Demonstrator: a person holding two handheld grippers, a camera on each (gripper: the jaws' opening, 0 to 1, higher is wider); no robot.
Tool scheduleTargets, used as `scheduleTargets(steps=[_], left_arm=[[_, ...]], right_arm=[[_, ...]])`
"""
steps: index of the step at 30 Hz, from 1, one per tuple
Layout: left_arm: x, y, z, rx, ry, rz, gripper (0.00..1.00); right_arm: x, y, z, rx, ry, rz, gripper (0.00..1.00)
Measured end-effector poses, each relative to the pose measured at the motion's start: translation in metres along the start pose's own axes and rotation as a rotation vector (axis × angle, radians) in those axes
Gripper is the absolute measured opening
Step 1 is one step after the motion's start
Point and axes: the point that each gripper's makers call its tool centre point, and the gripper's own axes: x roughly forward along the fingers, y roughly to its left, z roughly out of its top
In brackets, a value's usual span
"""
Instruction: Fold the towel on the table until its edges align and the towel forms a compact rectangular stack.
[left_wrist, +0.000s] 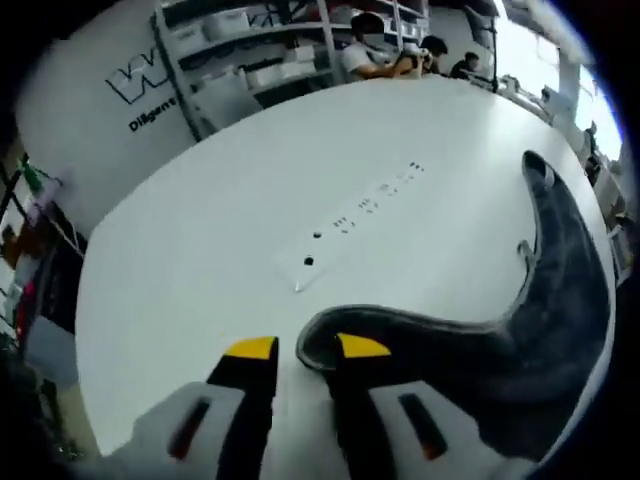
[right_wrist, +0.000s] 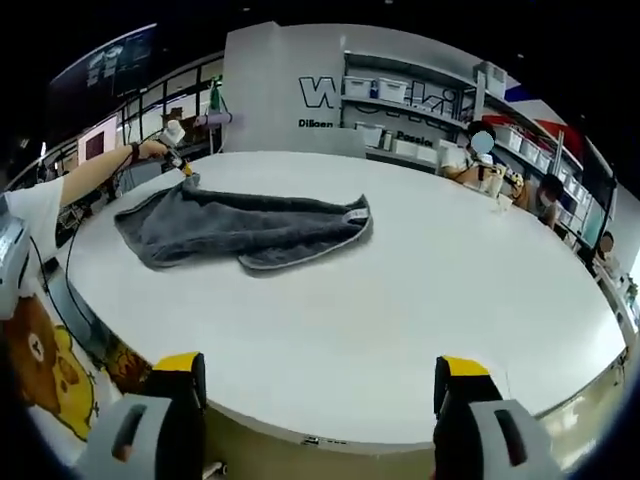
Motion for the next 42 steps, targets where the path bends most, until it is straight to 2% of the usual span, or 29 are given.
scheduleTargets(steps=[4,6,7,8,9,10,12,14,16,18,19,20,21,22,23,24,25,26,29,32,34,38,39,42], left_arm=[[-0.035,0.0,0.018,-0.007,-0.143,0.013,0.33],[-0.06,-0.007,0.033,-0.021,-0.28,0.001,0.34],[-0.064,-0.008,0.036,-0.028,-0.306,-0.005,0.31],[-0.088,-0.013,0.045,-0.075,-0.412,-0.018,0.27],[-0.102,-0.017,0.043,-0.097,-0.437,-0.018,0.27],[-0.116,-0.021,0.041,-0.103,-0.466,-0.025,0.3],[-0.14,-0.036,0.036,-0.069,-0.524,-0.054,0.45],[-0.164,-0.055,0.018,-0.022,-0.548,-0.047,0.53],[-0.186,-0.082,-0.004,0.011,-0.573,-0.071,0.53],[-0.202,-0.102,-0.025,0.01,-0.591,-0.086,0.57],[-0.215,-0.122,-0.041,0.012,-0.608,-0.13,0.6],[-0.222,-0.13,-0.049,0.001,-0.62,-0.138,0.66],[-0.233,-0.144,-0.066,-0.005,-0.627,-0.148,0.7],[-0.239,-0.15,-0.076,-0.003,-0.628,-0.147,0.72],[-0.245,-0.158,-0.089,-0.004,-0.622,-0.136,0.71],[-0.249,-0.164,-0.114,-0.005,-0.565,-0.091,0.7],[-0.251,-0.17,-0.133,0.022,-0.517,-0.069,0.7],[-0.254,-0.177,-0.147,0.033,-0.501,-0.061,0.72],[-0.264,-0.199,-0.184,-0.052,-0.48,-0.091,0.79],[-0.272,-0.207,-0.21,-0.073,-0.464,-0.075,0.82],[-0.276,-0.208,-0.231,-0.1,-0.44,-0.035,0.89],[-0.285,-0.209,-0.254,-0.164,-0.439,0.008,0.96],[-0.289,-0.208,-0.261,-0.202,-0.443,0.02,0.98],[-0.296,-0.206,-0.273,-0.235,-0.445,0.055,0.99]], right_arm=[[-0.009,0.006,0.008,-0.025,-0.019,0.008,0.99],[-0.013,0.008,0.01,-0.033,-0.03,0.015,0.99],[-0.014,0.009,0.011,-0.037,-0.033,0.018,0.99],[-0.016,0.01,0.013,-0.043,-0.038,0.024,0.99],[-0.017,0.011,0.013,-0.046,-0.041,0.027,0.99],[-0.018,0.012,0.014,-0.048,-0.044,0.03,0.99],[-0.02,0.015,0.016,-0.056,-0.052,0.038,0.99],[-0.021,0.018,0.017,-0.064,-0.054,0.047,0.99],[-0.022,0.021,0.02,-0.075,-0.057,0.054,0.99],[-0.023,0.025,0.024,-0.088,-0.065,0.065,0.99],[-0.024,0.027,0.027,-0.091,-0.072,0.068,0.99],[-0.024,0.028,0.029,-0.094,-0.077,0.071,0.99],[-0.023,0.029,0.031,-0.098,-0.083,0.074,0.99],[-0.023,0.03,0.032,-0.099,-0.085,0.076,0.99],[-0.023,0.031,0.033,-0.1,-0.089,0.079,0.99],[-0.022,0.035,0.035,-0.105,-0.092,0.088,0.99],[-0.021,0.038,0.035,-0.109,-0.091,0.095,0.99],[-0.02,0.04,0.035,-0.113,-0.089,0.101,0.99],[-0.019,0.045,0.037,-0.126,-0.091,0.116,0.99],[-0.019,0.048,0.037,-0.131,-0.096,0.124,0.99],[-0.019,0.05,0.036,-0.13,-0.097,0.13,0.99],[-0.018,0.051,0.03,-0.126,-0.092,0.138,0.99],[-0.018,0.051,0.028,-0.124,-0.092,0.138,0.99],[-0.018,0.048,0.022,-0.111,-0.09,0.143,0.99]])
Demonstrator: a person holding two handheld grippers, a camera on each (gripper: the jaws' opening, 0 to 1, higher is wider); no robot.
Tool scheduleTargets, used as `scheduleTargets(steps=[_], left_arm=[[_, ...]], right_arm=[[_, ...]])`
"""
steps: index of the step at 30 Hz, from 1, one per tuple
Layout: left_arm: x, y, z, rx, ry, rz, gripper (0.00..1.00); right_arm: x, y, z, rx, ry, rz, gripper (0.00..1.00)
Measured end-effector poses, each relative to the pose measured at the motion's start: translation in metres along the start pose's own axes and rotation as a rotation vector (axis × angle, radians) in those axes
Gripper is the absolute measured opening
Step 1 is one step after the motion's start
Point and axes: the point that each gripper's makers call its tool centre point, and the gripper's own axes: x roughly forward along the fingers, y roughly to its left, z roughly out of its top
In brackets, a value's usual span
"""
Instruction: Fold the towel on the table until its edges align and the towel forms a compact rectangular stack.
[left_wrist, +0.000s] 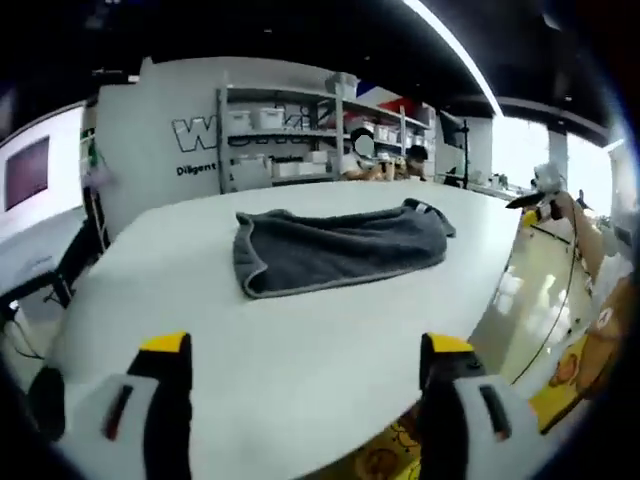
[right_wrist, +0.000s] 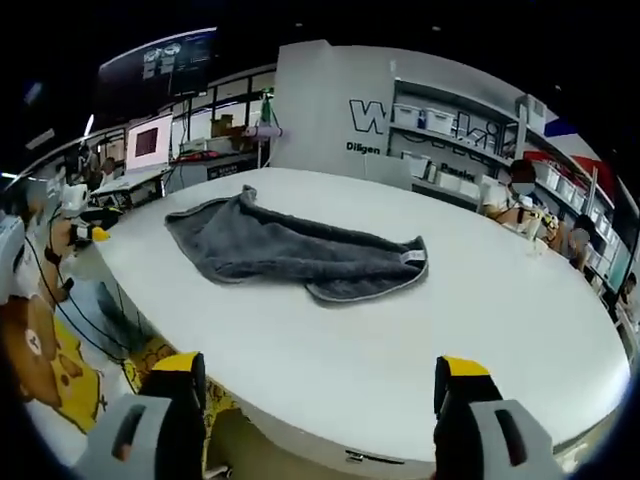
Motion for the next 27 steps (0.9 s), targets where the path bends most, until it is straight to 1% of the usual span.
scheduleTargets(steps=[3,4,7,14,20,27], left_arm=[[-0.008,0.003,-0.006,0.009,0.012,0.03,0.99],[-0.01,0.005,-0.005,-0.004,0.005,0.042,0.99],[-0.014,0.007,-0.003,-0.018,-0.012,0.052,0.99],[-0.015,0.013,0.0,-0.024,-0.019,0.076,0.99],[-0.016,0.015,-0.002,-0.036,-0.017,0.085,0.99],[-0.016,0.015,-0.003,-0.044,-0.02,0.084,0.99]], right_arm=[[-0.001,-0.004,-0.006,0.012,0.008,-0.006,0.99],[-0.002,-0.005,-0.008,0.016,0.009,-0.009,0.99],[-0.002,-0.01,-0.011,0.027,0.012,-0.016,0.99],[0.001,-0.012,-0.011,0.033,0.014,-0.017,0.99],[0.012,-0.009,-0.002,0.014,0.017,0.001,0.99],[0.041,-0.001,0.019,-0.048,0.02,0.047,0.95]])
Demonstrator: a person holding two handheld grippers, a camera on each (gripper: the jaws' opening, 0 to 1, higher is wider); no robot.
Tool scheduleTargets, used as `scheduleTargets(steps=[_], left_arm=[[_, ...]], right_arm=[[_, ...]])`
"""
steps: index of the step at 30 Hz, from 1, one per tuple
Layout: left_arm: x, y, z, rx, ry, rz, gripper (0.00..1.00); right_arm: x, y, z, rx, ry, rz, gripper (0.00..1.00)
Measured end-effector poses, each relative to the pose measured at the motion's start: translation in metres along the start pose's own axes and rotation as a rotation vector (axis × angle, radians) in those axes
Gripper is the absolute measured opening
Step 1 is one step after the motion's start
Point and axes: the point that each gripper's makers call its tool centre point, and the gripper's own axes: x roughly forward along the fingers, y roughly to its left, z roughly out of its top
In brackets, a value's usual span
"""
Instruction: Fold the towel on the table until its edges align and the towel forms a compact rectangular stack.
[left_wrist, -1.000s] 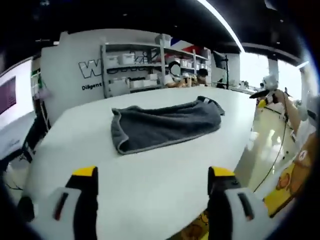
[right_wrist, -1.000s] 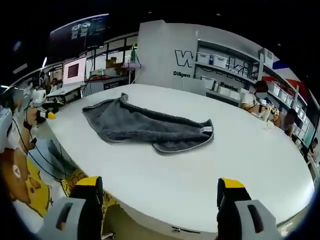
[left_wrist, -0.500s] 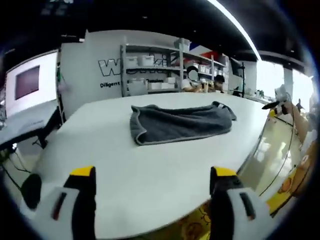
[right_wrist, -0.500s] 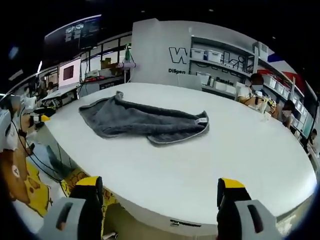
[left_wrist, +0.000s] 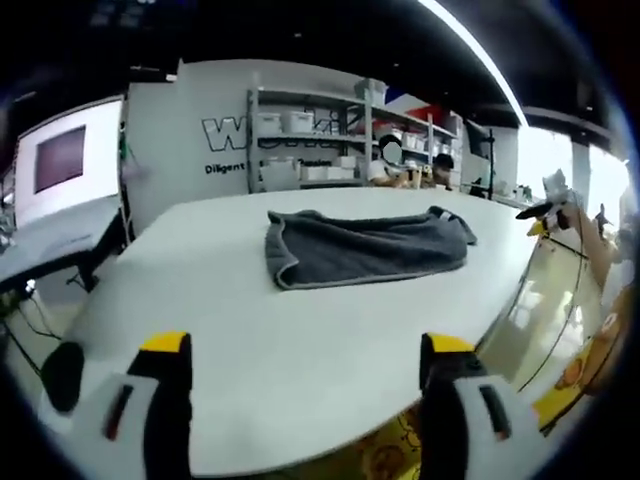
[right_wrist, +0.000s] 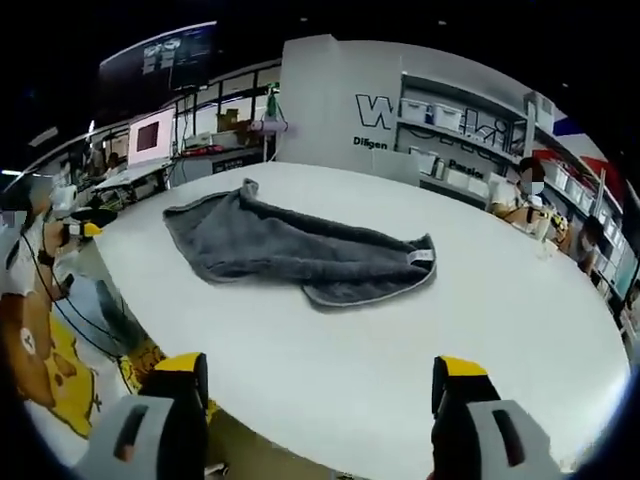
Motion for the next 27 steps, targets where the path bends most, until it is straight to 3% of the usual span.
scheduleTargets(steps=[6,14,27], left_arm=[[0.0,0.002,-0.002,-0.006,0.005,0.004,0.99],[-0.001,0.006,-0.005,-0.014,0.007,0.009,0.99],[-0.002,0.007,-0.007,-0.027,0.006,0.014,0.99]], right_arm=[[0.03,0.005,0.015,-0.075,0.015,0.028,0.84],[0.075,0.012,0.03,-0.1,0.034,0.086,0.81],[0.126,0.004,0.023,-0.078,0.08,0.138,0.66]])
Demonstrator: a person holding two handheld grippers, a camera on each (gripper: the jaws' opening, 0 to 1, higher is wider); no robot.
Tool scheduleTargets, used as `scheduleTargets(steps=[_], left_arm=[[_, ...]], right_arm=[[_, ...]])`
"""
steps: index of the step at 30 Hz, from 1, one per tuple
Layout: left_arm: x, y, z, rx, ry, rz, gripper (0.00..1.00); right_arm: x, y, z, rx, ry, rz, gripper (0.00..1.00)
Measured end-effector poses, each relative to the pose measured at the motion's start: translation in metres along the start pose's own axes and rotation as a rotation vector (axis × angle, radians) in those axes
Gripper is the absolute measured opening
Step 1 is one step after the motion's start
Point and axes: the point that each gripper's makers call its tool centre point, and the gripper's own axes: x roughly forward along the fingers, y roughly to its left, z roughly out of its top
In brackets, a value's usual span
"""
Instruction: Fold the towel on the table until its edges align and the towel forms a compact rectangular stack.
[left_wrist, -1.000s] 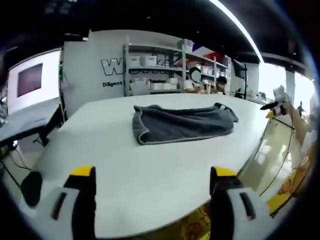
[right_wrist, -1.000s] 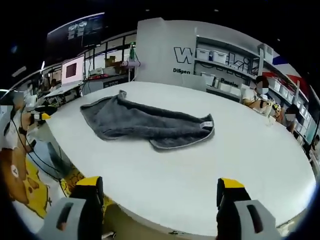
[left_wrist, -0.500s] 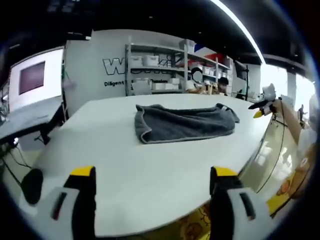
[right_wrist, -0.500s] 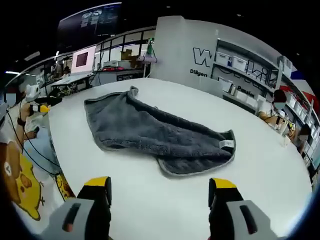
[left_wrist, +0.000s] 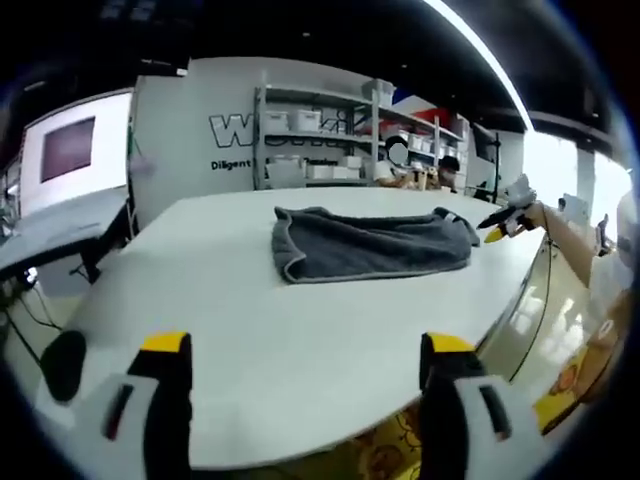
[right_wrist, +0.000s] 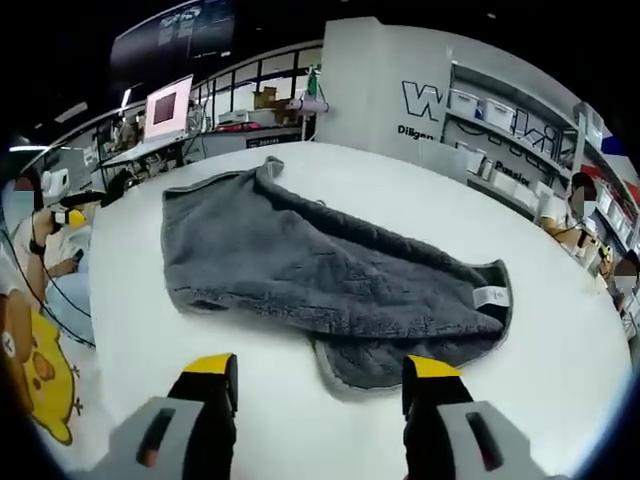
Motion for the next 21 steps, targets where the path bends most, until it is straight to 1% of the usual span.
scheduleTargets(steps=[2,6,8,10,15,19,21], left_arm=[[0.0,0.0,0.0,0.0,0.001,-0.001,0.99],[0.001,-0.002,0.001,-0.007,-0.005,-0.01,0.99],[0.002,-0.004,0.003,-0.012,-0.011,-0.02,0.99],[0.002,-0.006,0.003,-0.012,-0.013,-0.025,0.99],[0.003,-0.007,0.004,-0.011,-0.014,-0.029,0.99],[0.003,-0.005,0.003,-0.011,-0.011,-0.027,0.99],[0.003,-0.005,0.003,-0.012,-0.011,-0.029,0.99]], right_arm=[[0.003,-0.002,-0.002,0.003,0.004,0.002,0.63],[0.012,-0.007,-0.003,0.01,-0.01,0.02,0.52],[0.017,-0.008,-0.004,0.037,-0.014,0.027,0.51],[0.022,-0.008,-0.006,0.042,-0.004,0.029,0.5],[0.029,-0.008,-0.01,0.023,0.027,0.022,0.47],[0.031,-0.01,-0.008,0.02,0.027,0.012,0.41],[0.031,-0.013,-0.008,0.024,0.028,0.002,0.34]])
